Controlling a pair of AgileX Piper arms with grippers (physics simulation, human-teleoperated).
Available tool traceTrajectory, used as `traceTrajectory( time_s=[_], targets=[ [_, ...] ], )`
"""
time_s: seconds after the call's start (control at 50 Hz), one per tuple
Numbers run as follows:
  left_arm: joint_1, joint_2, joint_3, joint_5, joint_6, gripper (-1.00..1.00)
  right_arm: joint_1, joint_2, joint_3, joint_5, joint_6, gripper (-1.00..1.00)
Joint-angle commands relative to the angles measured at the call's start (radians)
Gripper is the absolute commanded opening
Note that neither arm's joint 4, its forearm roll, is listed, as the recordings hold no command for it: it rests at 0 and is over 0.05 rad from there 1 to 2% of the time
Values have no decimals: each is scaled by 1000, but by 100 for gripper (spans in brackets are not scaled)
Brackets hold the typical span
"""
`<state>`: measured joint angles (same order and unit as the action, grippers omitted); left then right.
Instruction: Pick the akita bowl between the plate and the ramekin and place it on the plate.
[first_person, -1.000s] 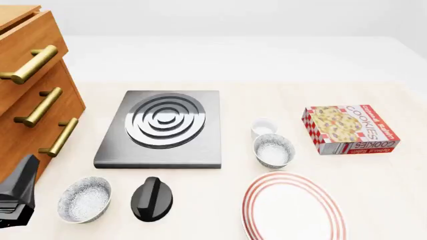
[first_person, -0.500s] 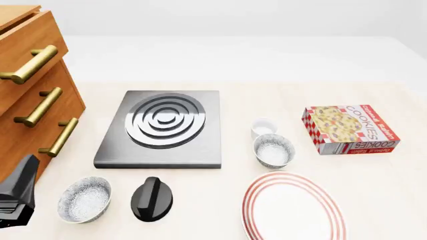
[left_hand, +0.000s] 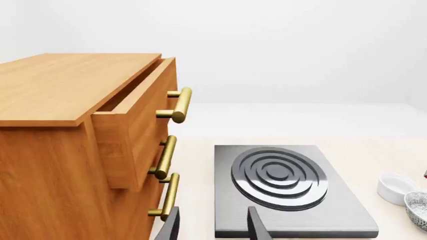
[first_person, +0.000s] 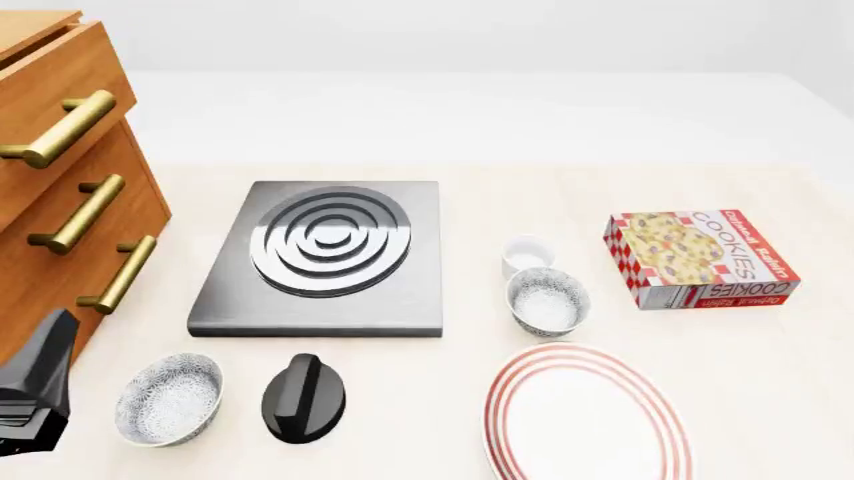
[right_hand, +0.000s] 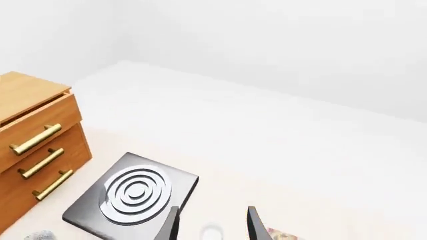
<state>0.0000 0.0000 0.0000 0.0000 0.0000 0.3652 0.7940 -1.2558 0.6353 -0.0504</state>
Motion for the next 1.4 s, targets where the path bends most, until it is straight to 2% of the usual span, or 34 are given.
traceTrajectory(
  time_s=[0.02, 0.08, 0.24, 0.28, 0.36, 0.48, 0.9, 1.2, 1.4],
  targets=[
    [0, 0, 0, 0, 0, 100, -7, 127, -77, 42, 27, 100],
    [0, 0, 0, 0, 0, 100, -17, 139, -75, 42, 19, 100],
    [0, 0, 0, 0, 0, 100, -50, 216, -22, 17, 67, 100],
    [0, 0, 0, 0, 0, 100, -72, 210, 5, -5, 43, 100],
    [0, 0, 0, 0, 0, 100, -72, 243, 40, -22, 60, 100],
    [0, 0, 0, 0, 0, 100, -99, 261, 103, -66, 43, 100],
    [0, 0, 0, 0, 0, 100, -98, 299, 244, -153, 91, 100],
    [0, 0, 0, 0, 0, 100, -81, 313, 321, -232, 76, 100],
    [0, 0, 0, 0, 0, 100, -129, 294, 339, -249, 61, 100]
  ],
)
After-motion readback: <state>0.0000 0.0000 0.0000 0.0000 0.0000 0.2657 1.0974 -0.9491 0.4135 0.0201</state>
